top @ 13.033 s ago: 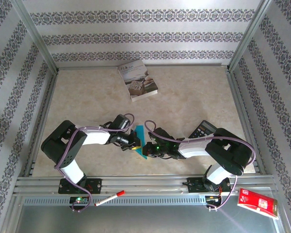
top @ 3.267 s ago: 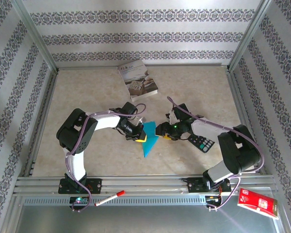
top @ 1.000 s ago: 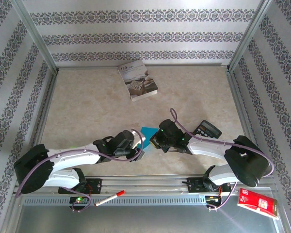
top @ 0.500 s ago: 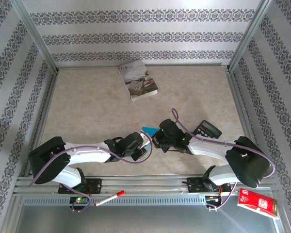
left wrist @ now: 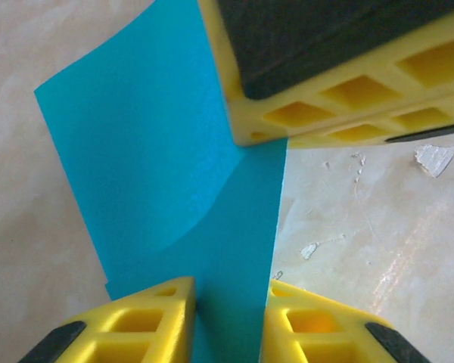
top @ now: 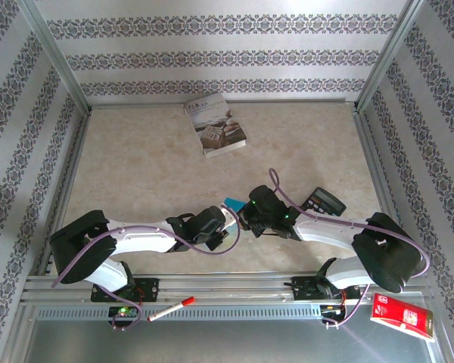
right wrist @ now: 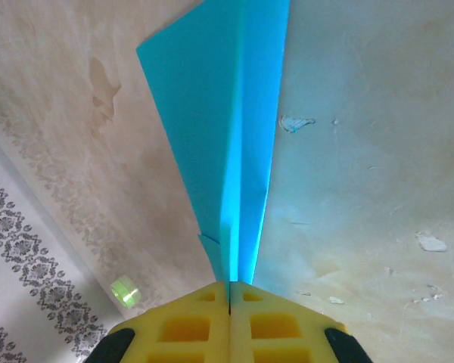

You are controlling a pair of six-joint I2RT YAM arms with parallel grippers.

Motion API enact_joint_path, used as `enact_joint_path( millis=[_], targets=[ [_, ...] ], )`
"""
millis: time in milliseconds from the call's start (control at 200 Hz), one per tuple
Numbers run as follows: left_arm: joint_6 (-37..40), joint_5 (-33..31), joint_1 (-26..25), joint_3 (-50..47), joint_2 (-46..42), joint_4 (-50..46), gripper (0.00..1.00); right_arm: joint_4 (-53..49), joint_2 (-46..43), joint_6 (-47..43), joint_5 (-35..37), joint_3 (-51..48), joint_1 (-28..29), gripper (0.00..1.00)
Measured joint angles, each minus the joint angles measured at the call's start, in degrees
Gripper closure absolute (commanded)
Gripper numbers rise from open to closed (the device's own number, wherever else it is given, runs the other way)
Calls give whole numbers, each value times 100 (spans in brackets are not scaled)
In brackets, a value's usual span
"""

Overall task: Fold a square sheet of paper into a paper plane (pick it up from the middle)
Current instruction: Perform the fifth fold on the wing at the bottom-center of the table.

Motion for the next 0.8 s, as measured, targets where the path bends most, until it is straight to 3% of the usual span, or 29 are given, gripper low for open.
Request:
enact_joint_path(
  millis=[275, 570, 799],
  targets=[
    [-7, 142, 0, 44, 133, 2, 85, 2, 0, 26, 61, 0, 0, 93],
    [-201, 232, 4, 118, 205, 2, 98, 26, -236, 2, 101, -229, -48, 75],
    [-828, 997, 317, 422, 291, 35, 100, -210, -1097, -369, 125, -485, -448, 67]
  ],
)
